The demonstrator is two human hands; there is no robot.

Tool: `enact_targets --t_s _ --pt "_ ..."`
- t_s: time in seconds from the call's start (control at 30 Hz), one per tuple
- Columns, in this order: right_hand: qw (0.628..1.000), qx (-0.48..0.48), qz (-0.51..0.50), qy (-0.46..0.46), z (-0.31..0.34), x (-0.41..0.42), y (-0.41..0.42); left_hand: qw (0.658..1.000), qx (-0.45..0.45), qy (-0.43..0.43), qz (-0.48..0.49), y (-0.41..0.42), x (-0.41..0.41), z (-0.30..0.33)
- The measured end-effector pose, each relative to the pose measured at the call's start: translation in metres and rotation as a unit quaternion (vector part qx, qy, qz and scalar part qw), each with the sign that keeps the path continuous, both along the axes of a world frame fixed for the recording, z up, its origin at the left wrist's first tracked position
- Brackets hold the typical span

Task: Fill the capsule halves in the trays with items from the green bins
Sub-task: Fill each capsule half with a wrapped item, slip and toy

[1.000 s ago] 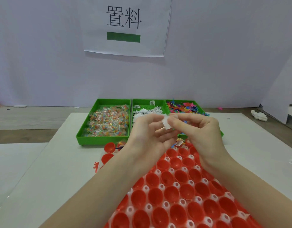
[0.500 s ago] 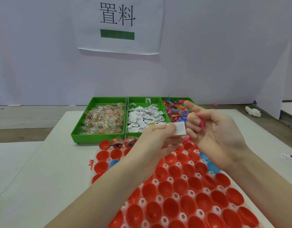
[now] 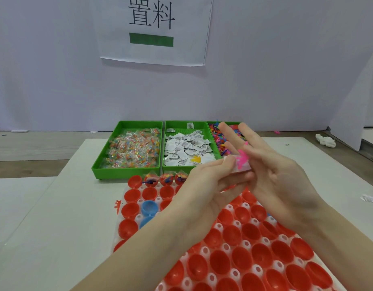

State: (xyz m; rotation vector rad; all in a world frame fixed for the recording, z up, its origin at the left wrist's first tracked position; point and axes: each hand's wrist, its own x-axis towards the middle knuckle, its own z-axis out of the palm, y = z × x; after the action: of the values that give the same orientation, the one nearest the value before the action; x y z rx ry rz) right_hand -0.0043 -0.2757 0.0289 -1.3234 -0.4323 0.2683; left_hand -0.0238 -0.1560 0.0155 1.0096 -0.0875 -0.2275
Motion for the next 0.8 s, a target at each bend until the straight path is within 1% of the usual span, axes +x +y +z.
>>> enact_targets --t_s 0.17,0.27,0.33,0.4,0.43,0.53,0.67,0.73,0.8 --pt "0.999 -0.045 -0.016 -0.018 -0.001 0.002 -0.002 1.000 0.008 -0.024 -0.016 0.009 0.002 0.000" --pt "0.994 -0.077 -0.070 -0.023 -0.003 0.005 -0.001 0.996 0.068 -0.054 -0.001 0.009 0.003 0.002" --pt "0.990 -0.092 -0.110 -0.003 -0.004 0.009 -0.003 0.990 0.119 -0.066 0.033 0.008 0.005 0.005" --pt "0.988 -0.092 -0.127 0.016 0.000 0.011 -0.004 0.981 0.168 -0.069 0.074 0.006 0.009 0.009" --pt "0.986 -0.093 -0.134 0.017 0.002 0.012 -0.004 0.978 0.178 -0.067 0.090 0.005 0.011 0.011" --pt "0.984 -0.079 -0.156 0.024 0.012 0.016 -0.004 0.978 0.161 -0.065 0.115 -0.003 0.016 0.020" --pt "0.988 -0.026 -0.137 0.064 0.022 0.023 -0.007 0.971 0.172 -0.100 0.134 -0.013 0.022 0.027" --pt "0.987 -0.033 -0.146 0.061 0.025 0.025 -0.011 0.960 0.206 -0.129 0.141 -0.014 0.024 0.032" --pt "0.983 -0.072 -0.171 0.017 0.026 0.026 -0.015 0.941 0.270 -0.139 0.149 -0.013 0.027 0.035"
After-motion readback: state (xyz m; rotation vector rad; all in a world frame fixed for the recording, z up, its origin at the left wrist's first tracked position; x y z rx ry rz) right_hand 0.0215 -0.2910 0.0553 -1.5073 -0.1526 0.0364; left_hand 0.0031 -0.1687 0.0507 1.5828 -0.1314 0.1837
